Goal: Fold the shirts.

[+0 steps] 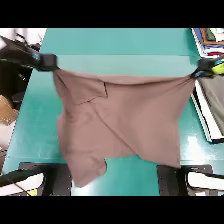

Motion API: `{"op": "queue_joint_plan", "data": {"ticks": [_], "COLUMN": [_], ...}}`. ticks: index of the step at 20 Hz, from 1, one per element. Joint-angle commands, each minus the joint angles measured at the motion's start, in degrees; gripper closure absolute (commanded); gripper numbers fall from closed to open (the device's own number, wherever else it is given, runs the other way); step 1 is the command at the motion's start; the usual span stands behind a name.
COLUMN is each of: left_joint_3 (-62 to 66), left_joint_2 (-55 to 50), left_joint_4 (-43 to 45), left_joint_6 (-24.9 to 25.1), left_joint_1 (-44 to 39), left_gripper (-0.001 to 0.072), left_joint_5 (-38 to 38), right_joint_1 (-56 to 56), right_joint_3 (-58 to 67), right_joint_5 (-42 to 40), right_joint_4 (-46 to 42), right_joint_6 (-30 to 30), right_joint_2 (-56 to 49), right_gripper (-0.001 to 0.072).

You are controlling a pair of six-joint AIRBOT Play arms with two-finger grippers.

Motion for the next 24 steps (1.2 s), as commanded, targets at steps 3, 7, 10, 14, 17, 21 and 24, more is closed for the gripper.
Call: {"op": "queue_joint_plan", "data": {"ticks": [3, 7, 10, 14, 17, 21, 24], "left_joint_3": [-1.8, 1.4, 3.7, -0.9, -9.1, -15.7, -15.9], "left_joint_2": [-12.5, -12.6, -12.5, -12.4, -12.3, -12.3, -11.9], "left_joint_4": [-0.4, -0.6, -0.3, -0.6, -0.6, -1.3, -3.3], "left_joint_6": [1.1, 0.7, 1.5, 3.5, 3.5, 5.4, 5.1], "left_joint_1": [2.3, 5.6, 6.6, 6.4, 6.4, 6.4, 6.4], "left_gripper": [0.0684, 0.0684, 0.0684, 0.0684, 0.0684, 0.0680, 0.0280], "left_joint_5": [18.1, 18.8, 8.4, -2.1, -0.6, 0.9, 1.0], "right_joint_1": [0.9, 0.9, 1.1, 2.5, 4.0, 5.7, 5.7], "right_joint_3": [8.3, 19.1, 19.1, 3.9, -8.6, -18.7, -20.2], "right_joint_5": [-7.1, -9.2, -8.3, -10.1, -13.9, -16.3, -16.2], "right_joint_4": [0.3, 0.4, 0.3, -2.3, -2.3, -2.2, 0.6], "right_joint_6": [-0.1, -0.1, -1.6, -1.6, -1.6, -1.6, -1.6], "right_joint_2": [-17.6, -21.1, -19.1, -11.6, -7.2, -4.8, -4.7], "right_gripper": [0.0701, 0.0701, 0.0701, 0.0701, 0.0700, 0.0698, 0.0244]}}
